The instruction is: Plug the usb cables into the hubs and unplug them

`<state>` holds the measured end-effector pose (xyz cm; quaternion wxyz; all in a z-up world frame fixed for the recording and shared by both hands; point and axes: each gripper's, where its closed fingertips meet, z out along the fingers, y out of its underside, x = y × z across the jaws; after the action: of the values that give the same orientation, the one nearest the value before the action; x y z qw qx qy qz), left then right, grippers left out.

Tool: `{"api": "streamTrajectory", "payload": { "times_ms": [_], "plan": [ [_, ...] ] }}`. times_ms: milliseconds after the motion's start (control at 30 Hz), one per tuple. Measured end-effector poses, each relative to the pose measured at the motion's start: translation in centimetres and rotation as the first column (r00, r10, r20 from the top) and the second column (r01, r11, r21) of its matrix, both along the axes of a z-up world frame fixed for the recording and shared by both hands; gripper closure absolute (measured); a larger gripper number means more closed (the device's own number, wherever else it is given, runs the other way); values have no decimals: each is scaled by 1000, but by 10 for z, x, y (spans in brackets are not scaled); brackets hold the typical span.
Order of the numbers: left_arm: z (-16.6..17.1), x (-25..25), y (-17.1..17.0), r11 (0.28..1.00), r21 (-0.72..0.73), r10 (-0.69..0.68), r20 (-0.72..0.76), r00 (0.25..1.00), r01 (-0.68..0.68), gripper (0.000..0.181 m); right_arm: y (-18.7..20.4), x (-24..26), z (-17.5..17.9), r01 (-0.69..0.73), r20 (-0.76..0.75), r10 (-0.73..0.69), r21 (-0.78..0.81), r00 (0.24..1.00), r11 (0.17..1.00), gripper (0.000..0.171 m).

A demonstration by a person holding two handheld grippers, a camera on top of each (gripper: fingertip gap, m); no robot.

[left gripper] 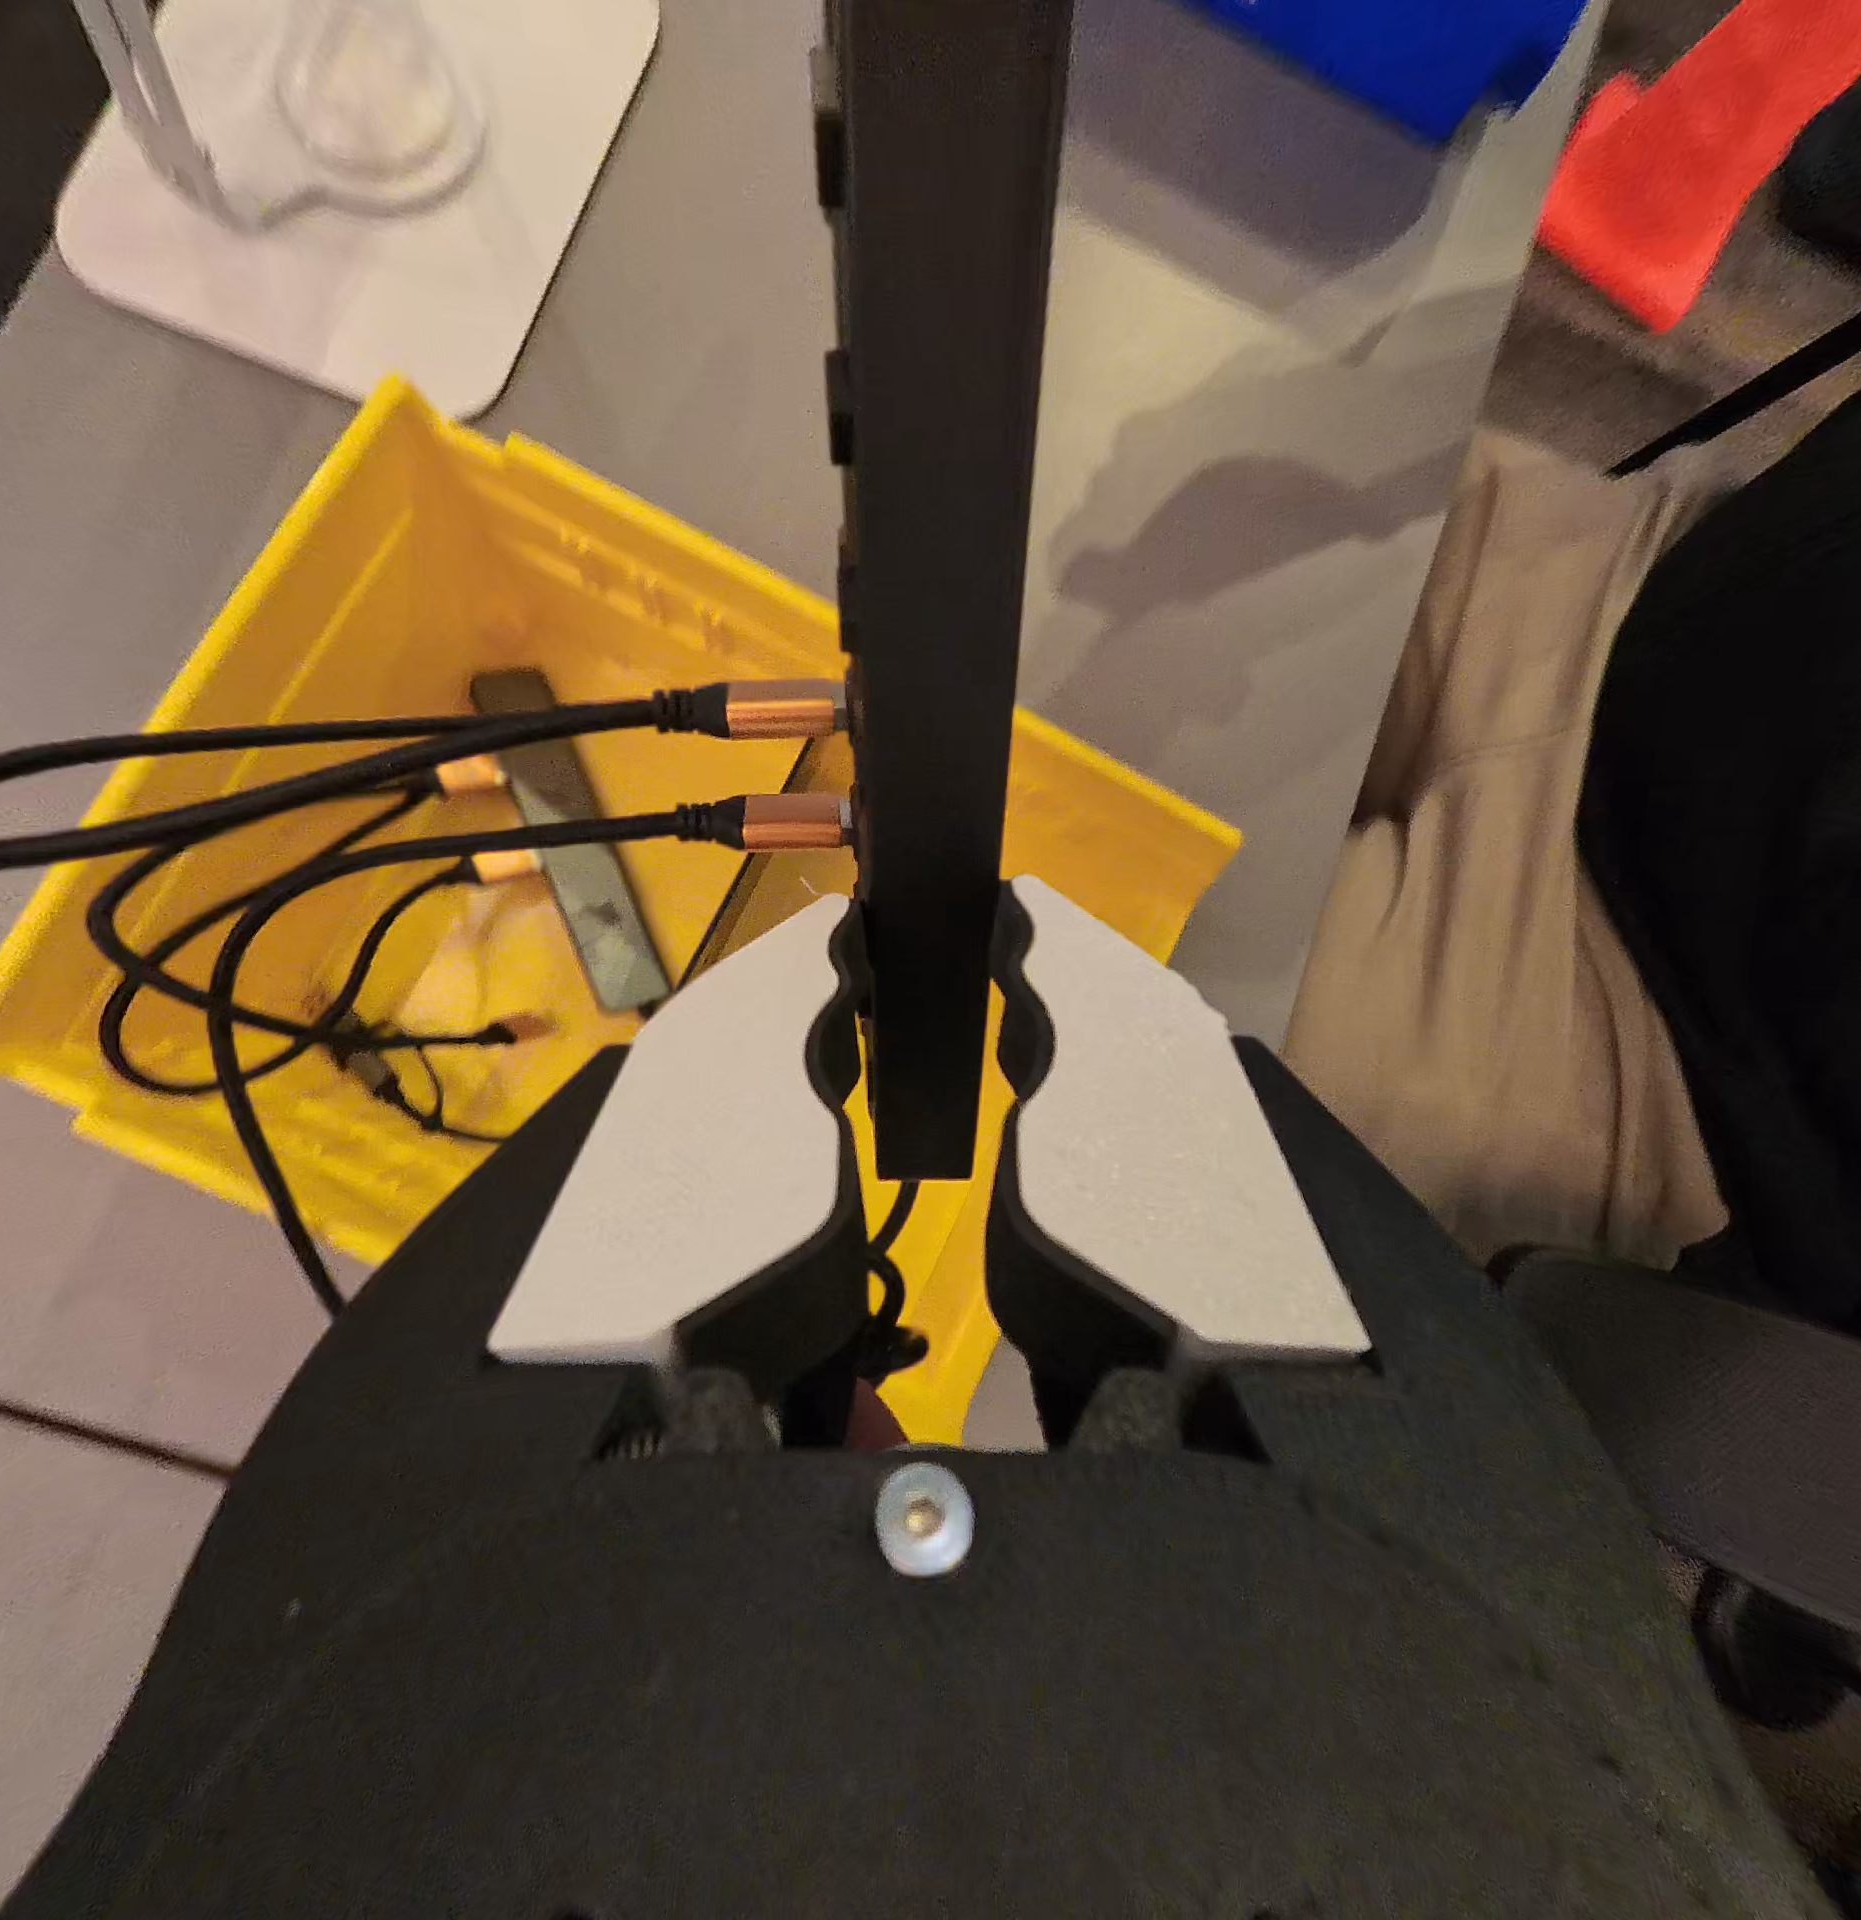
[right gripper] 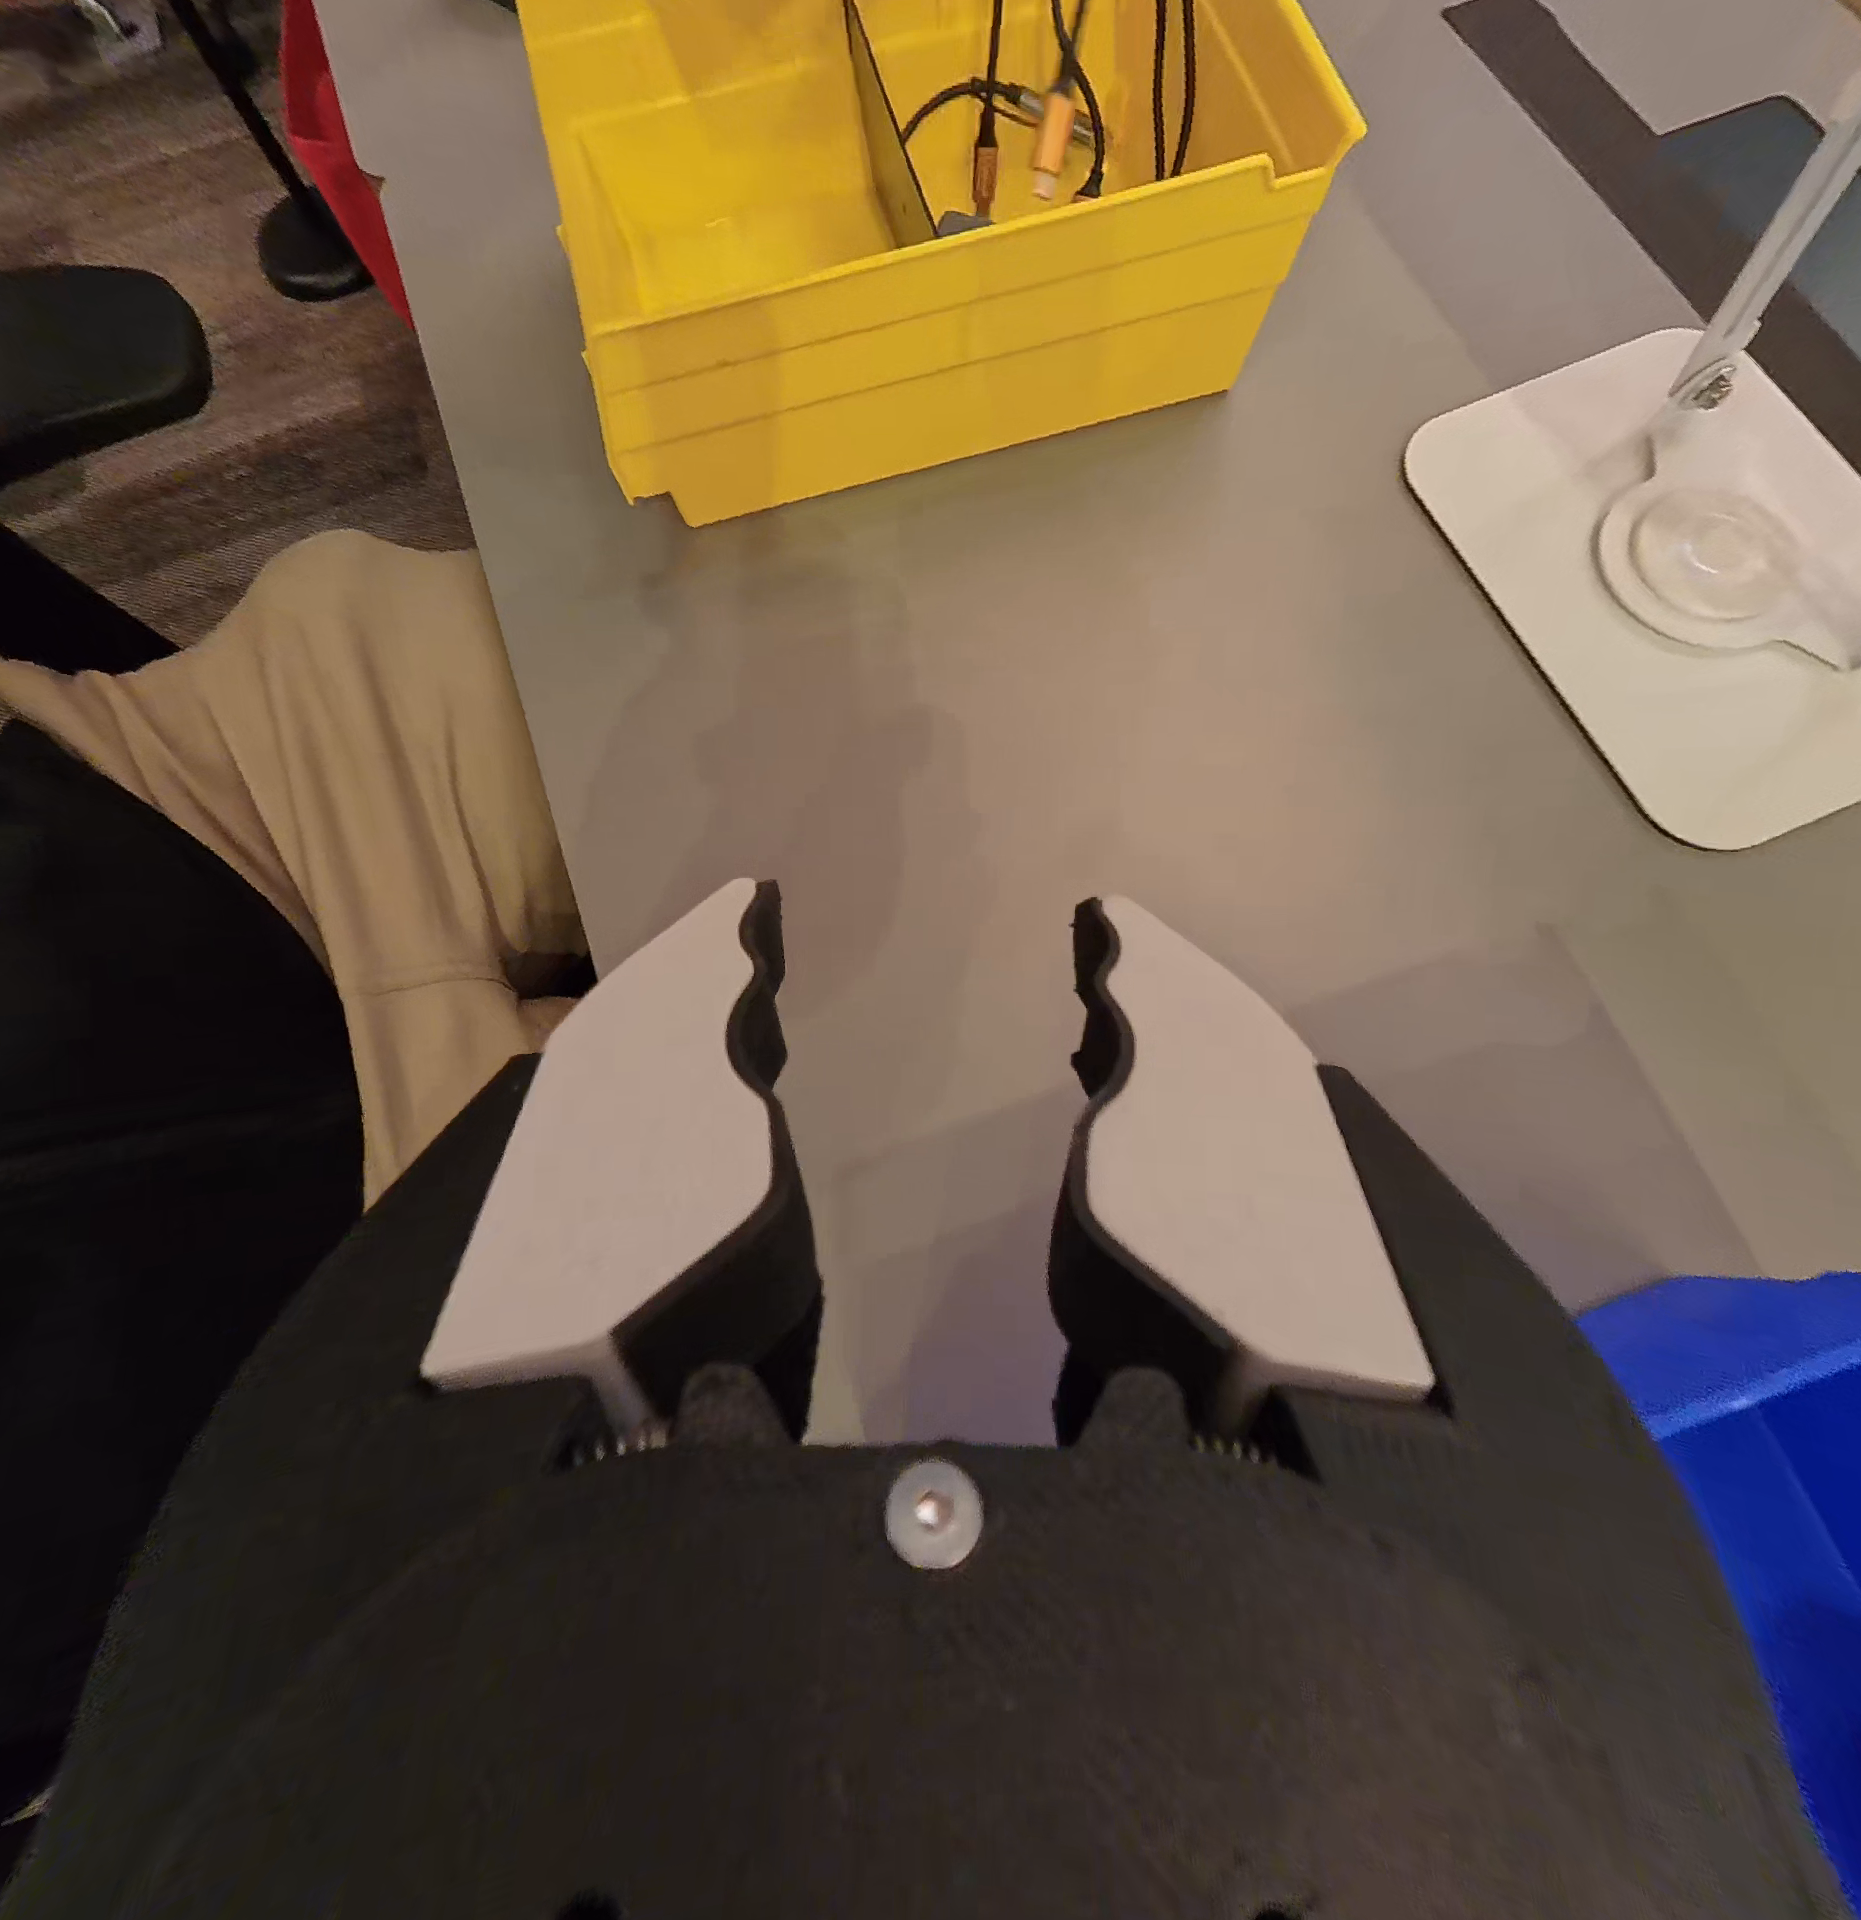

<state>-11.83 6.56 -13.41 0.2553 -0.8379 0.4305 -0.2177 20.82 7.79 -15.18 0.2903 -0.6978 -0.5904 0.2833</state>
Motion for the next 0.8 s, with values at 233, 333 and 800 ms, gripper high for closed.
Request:
{"api": "streamTrajectory", "payload": {
  "times_ms": [233, 333, 800],
  "plan": [
    [56, 16, 5, 982, 178, -14, 404, 915, -64, 158, -5, -8, 5, -24, -21, 23, -16, 1000, 1000, 116],
    [75, 8, 8, 954, 254, -1, 524, 852, -156, 159, -7, -11, 5, -29, -33, 29, -29, 999, 999, 116],
    [147, -17, 36, 858, 417, 133, 380, 915, -299, 159, -13, -19, 0, -52, -38, 50, -60, 998, 997, 116]
  ]
}}
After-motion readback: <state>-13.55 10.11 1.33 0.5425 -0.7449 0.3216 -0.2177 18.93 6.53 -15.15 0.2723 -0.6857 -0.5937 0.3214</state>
